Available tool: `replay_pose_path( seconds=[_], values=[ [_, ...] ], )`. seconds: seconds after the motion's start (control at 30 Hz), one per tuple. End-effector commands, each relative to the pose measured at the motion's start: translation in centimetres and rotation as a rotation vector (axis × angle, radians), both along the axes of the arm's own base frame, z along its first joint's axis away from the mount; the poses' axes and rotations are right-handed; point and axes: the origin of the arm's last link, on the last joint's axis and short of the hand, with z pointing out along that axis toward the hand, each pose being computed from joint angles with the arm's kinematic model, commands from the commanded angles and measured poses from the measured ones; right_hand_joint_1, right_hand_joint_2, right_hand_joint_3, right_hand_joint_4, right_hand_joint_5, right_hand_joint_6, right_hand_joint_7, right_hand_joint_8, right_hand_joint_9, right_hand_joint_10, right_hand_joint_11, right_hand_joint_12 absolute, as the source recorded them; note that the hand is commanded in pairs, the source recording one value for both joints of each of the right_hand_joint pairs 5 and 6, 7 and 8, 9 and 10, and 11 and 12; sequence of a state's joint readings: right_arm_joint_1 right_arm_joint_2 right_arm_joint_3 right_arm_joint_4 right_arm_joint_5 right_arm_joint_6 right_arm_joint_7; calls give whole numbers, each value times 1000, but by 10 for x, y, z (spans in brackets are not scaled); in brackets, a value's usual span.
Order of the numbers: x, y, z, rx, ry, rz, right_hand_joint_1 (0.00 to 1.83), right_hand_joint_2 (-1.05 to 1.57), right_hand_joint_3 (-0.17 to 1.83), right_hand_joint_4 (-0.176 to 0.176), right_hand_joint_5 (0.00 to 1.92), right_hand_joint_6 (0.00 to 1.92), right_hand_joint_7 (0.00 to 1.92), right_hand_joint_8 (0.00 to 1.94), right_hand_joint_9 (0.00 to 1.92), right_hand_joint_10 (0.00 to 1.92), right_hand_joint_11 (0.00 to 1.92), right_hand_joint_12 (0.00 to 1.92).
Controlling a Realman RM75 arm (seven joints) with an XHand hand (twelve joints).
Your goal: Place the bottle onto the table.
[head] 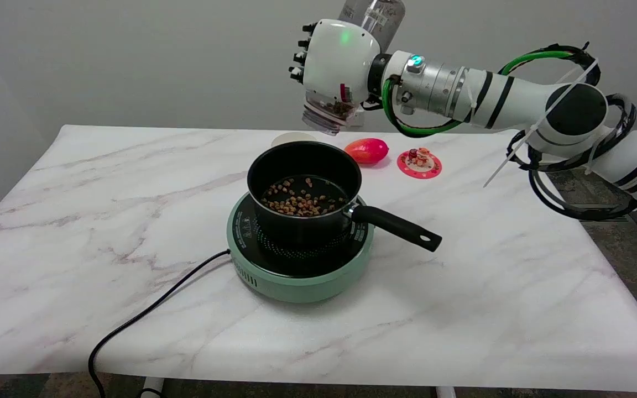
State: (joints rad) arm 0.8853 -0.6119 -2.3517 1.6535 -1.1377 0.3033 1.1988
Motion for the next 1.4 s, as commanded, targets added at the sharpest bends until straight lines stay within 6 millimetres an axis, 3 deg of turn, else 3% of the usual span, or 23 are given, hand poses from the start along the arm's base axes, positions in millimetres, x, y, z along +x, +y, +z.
replay_pose_path(
  seconds=[0.03,0.3,0.57,0.73,0.83,1.07,1.4],
  values=[
    [8,3,25,-64,-233,-82,1439,830,623,0,1920,1920,1887,1887,1282,1282,1152,1152],
    [33,10,67,-105,-613,-157,1453,779,628,0,1920,1920,1870,1870,1275,1275,1150,1150],
    [22,19,138,-205,-1064,-249,1463,732,638,0,1920,1920,1852,1852,1263,1263,1142,1142],
    [-6,32,188,-239,-1402,-301,1468,715,644,0,1907,1907,1847,1847,1259,1259,1134,1134],
    [-19,39,210,-240,-1532,-292,1470,702,652,0,1896,1896,1846,1846,1257,1257,1129,1129],
    [-72,61,258,-202,-1916,-293,1487,654,676,0,1876,1876,1839,1839,1254,1254,1124,1124],
    [-133,75,280,-137,-2232,-288,1499,698,646,0,1875,1875,1844,1844,1263,1263,1134,1134]
  ],
)
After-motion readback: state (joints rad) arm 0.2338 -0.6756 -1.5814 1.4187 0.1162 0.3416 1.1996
